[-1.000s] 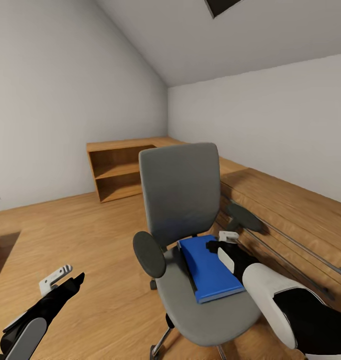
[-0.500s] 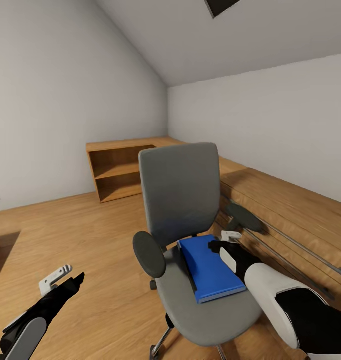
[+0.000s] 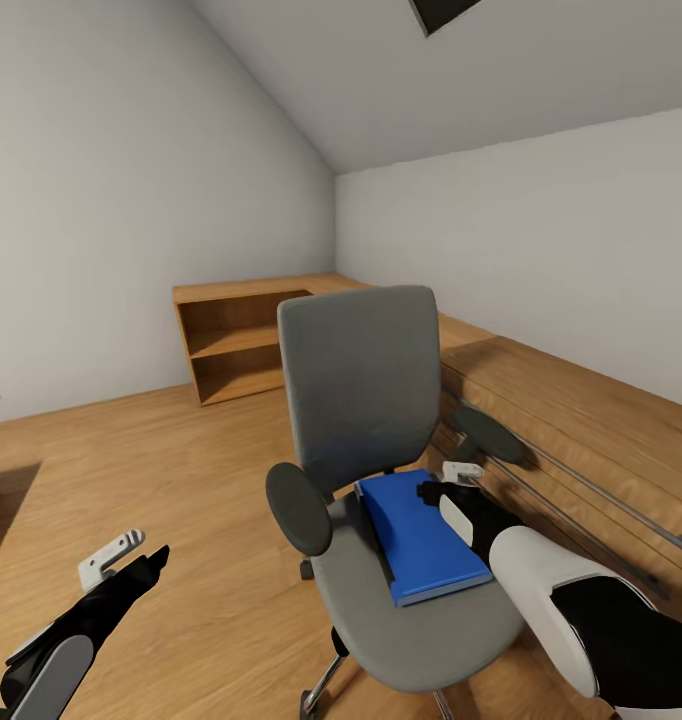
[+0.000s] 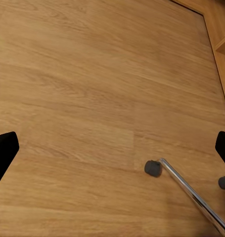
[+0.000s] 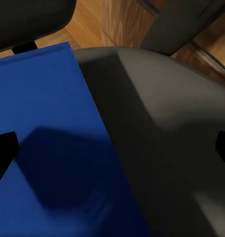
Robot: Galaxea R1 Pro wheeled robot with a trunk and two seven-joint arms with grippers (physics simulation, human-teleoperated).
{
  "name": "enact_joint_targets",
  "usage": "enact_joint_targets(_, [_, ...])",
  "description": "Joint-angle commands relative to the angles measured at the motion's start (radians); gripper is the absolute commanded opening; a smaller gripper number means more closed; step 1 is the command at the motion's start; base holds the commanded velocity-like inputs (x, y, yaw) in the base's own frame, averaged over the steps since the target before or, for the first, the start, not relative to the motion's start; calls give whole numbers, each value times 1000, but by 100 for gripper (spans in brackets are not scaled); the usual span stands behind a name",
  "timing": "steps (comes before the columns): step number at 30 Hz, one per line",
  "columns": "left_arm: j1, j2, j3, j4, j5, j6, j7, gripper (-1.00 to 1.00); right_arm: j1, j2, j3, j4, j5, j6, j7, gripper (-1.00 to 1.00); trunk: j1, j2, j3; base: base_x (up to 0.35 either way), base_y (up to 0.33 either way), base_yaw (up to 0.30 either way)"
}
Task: In the bedroom, organize the workspace by keeping the computer under the desk, ensuring the monitor is on the desk, placing the keyboard on the desk next to the monitor, placing the mouse on the desk next to the keyboard, moving the folder from the swivel chair onto the desk next to the mouse, stacking the notebook on top of the folder with the pen on top of the notebook, and positioning the swivel chair next to the desk.
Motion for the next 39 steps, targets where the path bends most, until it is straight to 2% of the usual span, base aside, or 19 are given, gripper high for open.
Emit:
enact_joint_targets(1, [-1,1,-2,-2,8,1,8,100,0,0,10,8,-14,6,-6,100,0,0,-1,0,0,0])
enact_joint_targets(9, [-1,1,-2,-2,7,1,8,100,0,2,10,10,-14,6,-6,100,0,0,-1,0,0,0])
enact_joint_targets(14, [-1,1,-2,-2,6,1,8,100,0,3,10,10,-14,6,-6,100,19,-35,-17,0,0,0])
enact_joint_targets(33, [-1,1,-2,-2,8,1,8,100,0,4,11,10,-14,6,-6,100,19,-35,-17,0,0,0])
enact_joint_targets(39, [-1,1,-2,-1,8,1,8,100,0,5,11,10,-13,6,-6,100,19,-35,-17,-167,0,0])
